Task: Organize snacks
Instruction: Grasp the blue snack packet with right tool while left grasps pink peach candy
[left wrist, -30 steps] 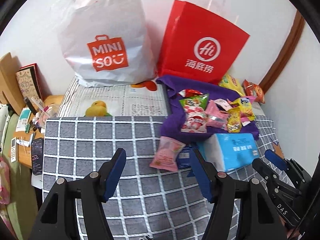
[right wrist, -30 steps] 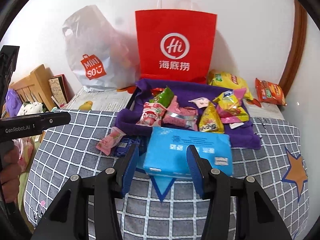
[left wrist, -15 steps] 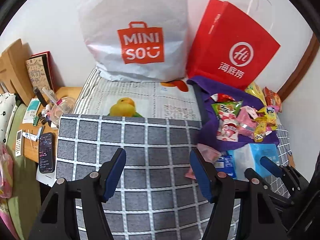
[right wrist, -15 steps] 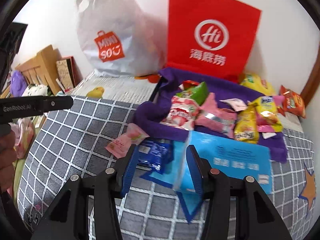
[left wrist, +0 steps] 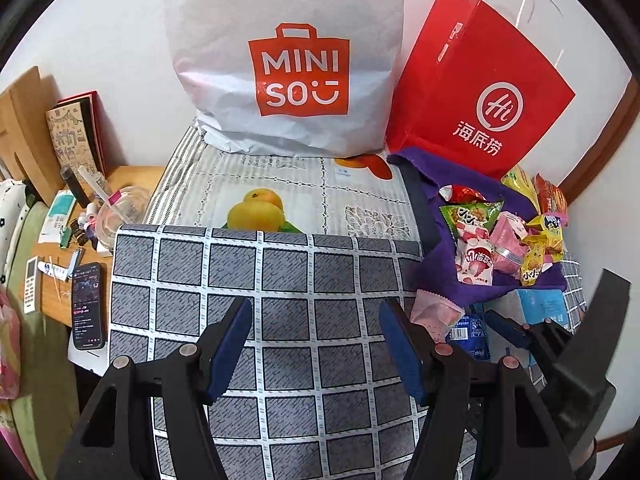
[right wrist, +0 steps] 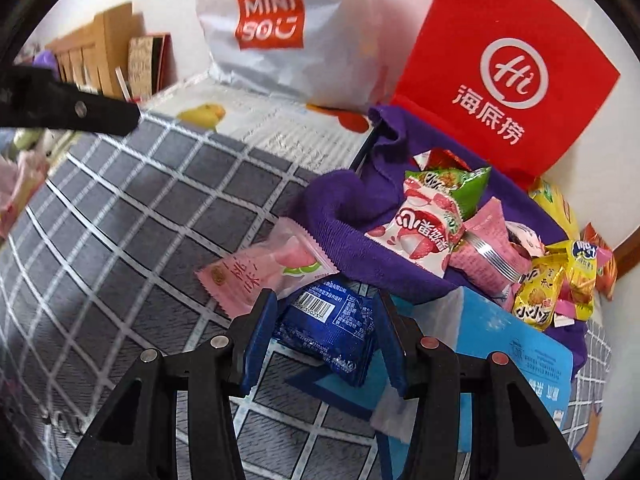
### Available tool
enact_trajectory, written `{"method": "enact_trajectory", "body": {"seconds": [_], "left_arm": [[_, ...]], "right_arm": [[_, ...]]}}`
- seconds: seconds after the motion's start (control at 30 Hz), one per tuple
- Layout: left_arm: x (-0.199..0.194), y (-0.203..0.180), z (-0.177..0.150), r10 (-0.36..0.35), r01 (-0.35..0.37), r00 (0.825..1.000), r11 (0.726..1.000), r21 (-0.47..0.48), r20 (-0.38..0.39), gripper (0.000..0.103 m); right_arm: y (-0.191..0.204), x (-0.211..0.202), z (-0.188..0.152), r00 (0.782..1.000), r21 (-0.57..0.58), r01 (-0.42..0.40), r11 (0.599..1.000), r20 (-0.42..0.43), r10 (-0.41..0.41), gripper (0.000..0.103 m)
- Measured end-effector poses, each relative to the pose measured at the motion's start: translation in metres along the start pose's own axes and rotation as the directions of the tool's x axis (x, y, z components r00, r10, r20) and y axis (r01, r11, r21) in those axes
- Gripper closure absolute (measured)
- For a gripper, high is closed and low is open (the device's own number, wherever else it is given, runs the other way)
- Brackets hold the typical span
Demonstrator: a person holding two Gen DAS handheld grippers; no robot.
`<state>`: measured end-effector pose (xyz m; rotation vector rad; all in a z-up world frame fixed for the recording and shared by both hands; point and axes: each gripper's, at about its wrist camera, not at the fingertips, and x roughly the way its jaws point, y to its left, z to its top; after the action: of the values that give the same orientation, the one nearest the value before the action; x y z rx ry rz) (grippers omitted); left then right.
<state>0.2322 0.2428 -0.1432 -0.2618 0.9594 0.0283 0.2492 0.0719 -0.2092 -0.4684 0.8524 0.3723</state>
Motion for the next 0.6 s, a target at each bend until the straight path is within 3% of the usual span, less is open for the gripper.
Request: {"method": "enact_trajectory", "body": {"seconds": [0.33, 0.53, 0.6], "left_arm": [[0.005, -0.004, -0.002, -0.02, 0.02, 1.0, 1.0, 0.022, -0.007, 0.039], [0.002, -0.001, -0.002, -0.017, 0.017, 1.0, 1.0, 0.01, -0.002, 0.039], [0.001, 0.001, -0.003, -0.014, 0.014, 1.0, 1.0, 0.008, -0.003, 0.039]], "right_arm": [[0.005, 0.019, 0.005, 0.999, -0.025, 0.025, 0.999, -0.029, -0.025, 0.046], [-0.004, 0.023, 0.009, 0.997, 0.033, -0.031, 0.999, -0.073, 0.034, 0.042], [-0.005, 0.021, 0.009, 0.994, 0.039, -0.059, 0.998, -0.092, 0.062, 0.049]]}}
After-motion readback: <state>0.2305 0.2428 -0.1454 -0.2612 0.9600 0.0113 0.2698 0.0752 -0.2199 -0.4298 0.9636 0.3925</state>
